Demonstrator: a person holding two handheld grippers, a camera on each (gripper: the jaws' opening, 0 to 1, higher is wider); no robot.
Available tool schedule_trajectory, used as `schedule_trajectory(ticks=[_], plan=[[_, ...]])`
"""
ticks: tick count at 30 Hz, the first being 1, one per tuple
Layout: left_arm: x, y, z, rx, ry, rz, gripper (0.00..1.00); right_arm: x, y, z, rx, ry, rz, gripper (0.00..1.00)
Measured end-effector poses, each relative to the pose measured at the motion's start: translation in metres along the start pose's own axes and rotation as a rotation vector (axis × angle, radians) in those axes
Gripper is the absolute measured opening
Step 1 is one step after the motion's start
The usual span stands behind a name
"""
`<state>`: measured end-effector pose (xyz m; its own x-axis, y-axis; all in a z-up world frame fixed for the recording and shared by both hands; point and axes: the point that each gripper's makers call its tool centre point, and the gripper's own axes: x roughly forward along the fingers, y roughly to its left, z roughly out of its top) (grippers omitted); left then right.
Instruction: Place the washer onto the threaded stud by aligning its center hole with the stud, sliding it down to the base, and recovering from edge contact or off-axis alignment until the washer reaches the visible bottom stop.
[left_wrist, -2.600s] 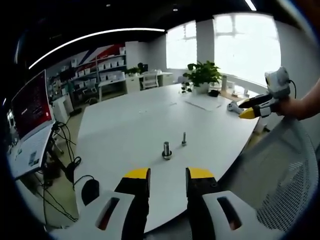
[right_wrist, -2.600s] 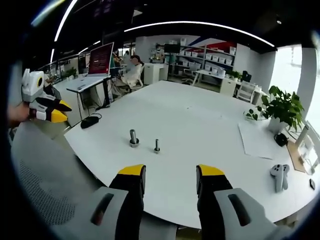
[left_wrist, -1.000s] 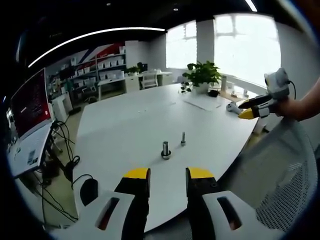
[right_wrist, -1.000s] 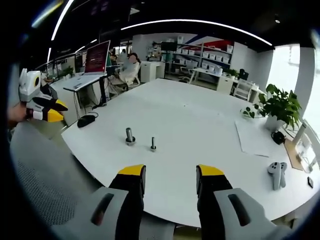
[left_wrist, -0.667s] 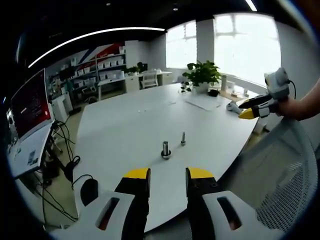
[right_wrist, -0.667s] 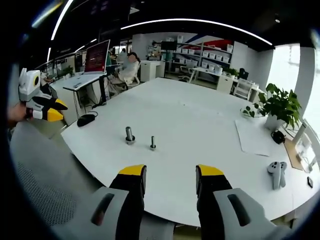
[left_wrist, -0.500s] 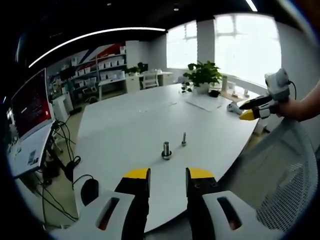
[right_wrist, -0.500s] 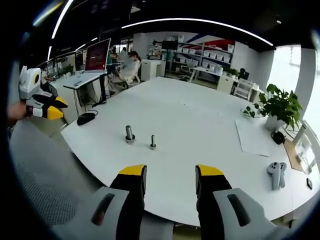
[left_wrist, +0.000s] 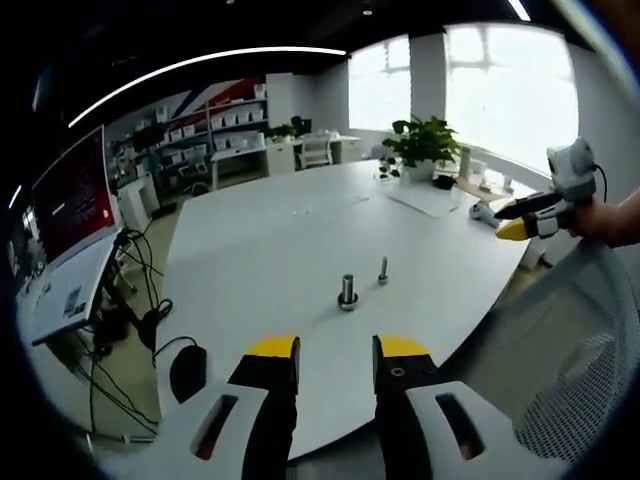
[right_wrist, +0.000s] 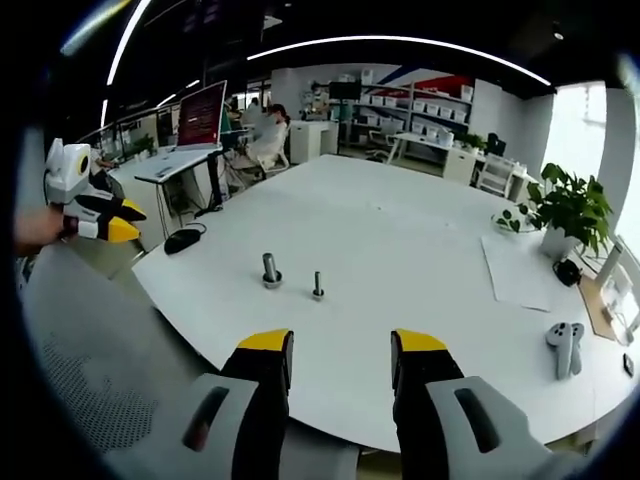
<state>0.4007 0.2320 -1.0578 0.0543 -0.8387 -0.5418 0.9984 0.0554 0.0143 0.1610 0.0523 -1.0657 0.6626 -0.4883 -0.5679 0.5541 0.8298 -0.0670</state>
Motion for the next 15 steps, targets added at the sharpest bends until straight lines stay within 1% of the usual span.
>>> schedule_trajectory(ticks=[2, 5, 7, 10, 12, 13, 15], plan=[[0.0014, 0.0015, -0.0027, 0.006, 0.005, 0.001, 0.28, 0.0003, 0.0023, -0.0013, 0.000, 0.008, 0.007, 0.42], [0.0030, 0.0076, -0.0066, 0.000, 0.012, 0.013, 0.28, -0.0002, 0.0052, 0.0004, -0.001, 0.001, 0.018, 0.42], [0.0002, 0.0063, -0.0017, 0.000, 0.004, 0.024, 0.28, -0.0006, 0.0055, 0.0010, 0.009, -0.003, 0.020, 0.42], [-0.0003, 0.0093, -0.0020, 0.000, -0.001, 0.033, 0.28, -0.0012, 0.0078, -0.0004, 0.018, 0.002, 0.026, 0.42], [-0.0015, 0.0103, -0.0018, -0.003, -0.001, 0.038, 0.28, -0.0025, 0.0073, 0.0040, 0.006, -0.019, 0.020, 0.42], [-0.0033, 0.0070, 0.0001, 0.006, 0.002, 0.046, 0.28, -0.0031, 0.0067, 0.0051, 0.009, -0.026, 0.017, 0.42], [-0.0037, 0.0081, 0.0011, 0.010, 0.005, 0.050, 0.28, -0.0036, 0.0059, 0.0081, 0.022, -0.035, 0.016, 0.42]])
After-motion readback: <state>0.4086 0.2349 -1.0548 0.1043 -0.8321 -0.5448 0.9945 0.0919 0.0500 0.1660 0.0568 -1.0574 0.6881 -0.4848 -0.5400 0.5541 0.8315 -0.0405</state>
